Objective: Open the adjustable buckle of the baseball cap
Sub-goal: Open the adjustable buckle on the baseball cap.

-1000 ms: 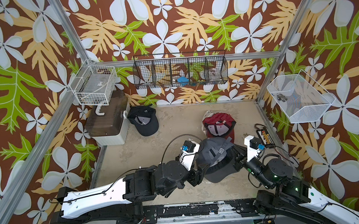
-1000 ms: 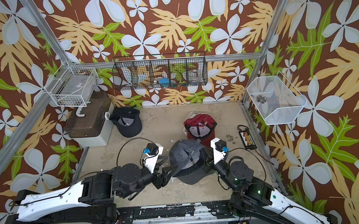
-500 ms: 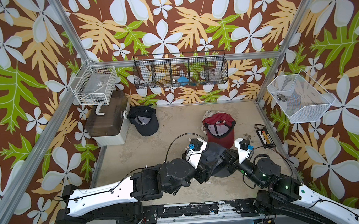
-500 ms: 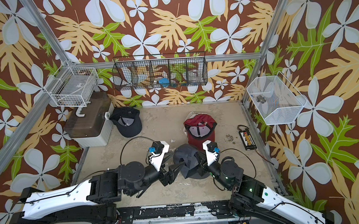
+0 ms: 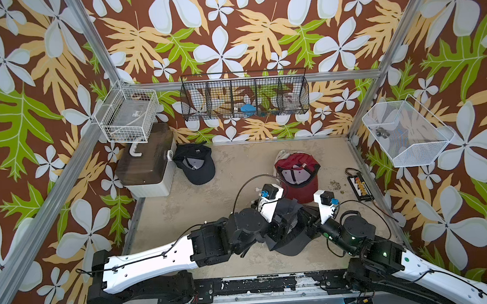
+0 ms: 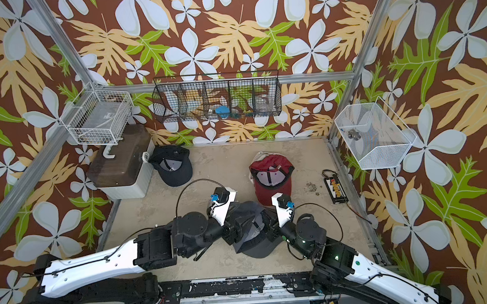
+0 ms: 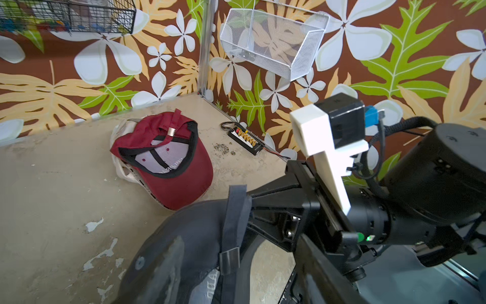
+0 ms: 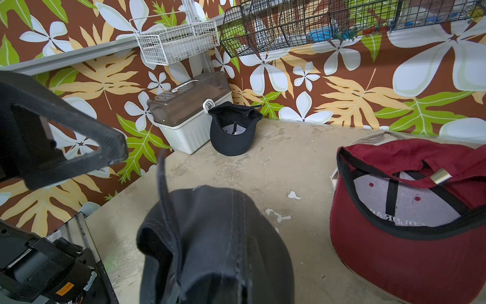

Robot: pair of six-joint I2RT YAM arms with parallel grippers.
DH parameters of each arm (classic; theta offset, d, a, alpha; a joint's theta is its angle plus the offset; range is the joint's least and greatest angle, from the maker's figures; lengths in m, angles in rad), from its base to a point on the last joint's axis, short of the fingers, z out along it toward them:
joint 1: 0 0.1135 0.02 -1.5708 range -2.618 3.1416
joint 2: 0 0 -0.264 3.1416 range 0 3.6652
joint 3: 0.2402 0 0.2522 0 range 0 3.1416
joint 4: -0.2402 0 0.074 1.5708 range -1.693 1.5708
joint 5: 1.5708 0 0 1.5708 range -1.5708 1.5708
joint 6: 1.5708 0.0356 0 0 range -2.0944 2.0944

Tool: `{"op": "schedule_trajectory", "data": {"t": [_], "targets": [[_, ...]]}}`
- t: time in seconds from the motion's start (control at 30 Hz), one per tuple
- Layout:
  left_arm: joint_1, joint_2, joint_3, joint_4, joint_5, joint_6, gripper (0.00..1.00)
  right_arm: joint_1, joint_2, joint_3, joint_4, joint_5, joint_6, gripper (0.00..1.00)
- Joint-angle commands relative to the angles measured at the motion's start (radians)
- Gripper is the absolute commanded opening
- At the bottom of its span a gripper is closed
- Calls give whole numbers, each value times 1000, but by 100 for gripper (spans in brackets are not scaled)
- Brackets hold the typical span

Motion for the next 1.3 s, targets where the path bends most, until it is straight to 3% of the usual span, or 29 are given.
{"op": "schedule_trajectory", "data": {"t": [0.0,0.73,1.27], "targets": [[3,15,19,42,38,-2,69,0,0,-3,44,3,2,0],[5,84,32,63,83,-9,59,1,5,5,45,-7,2,0],[24,75,20,68,23,-18,54,3,13,6,51,-26,6,0]]}}
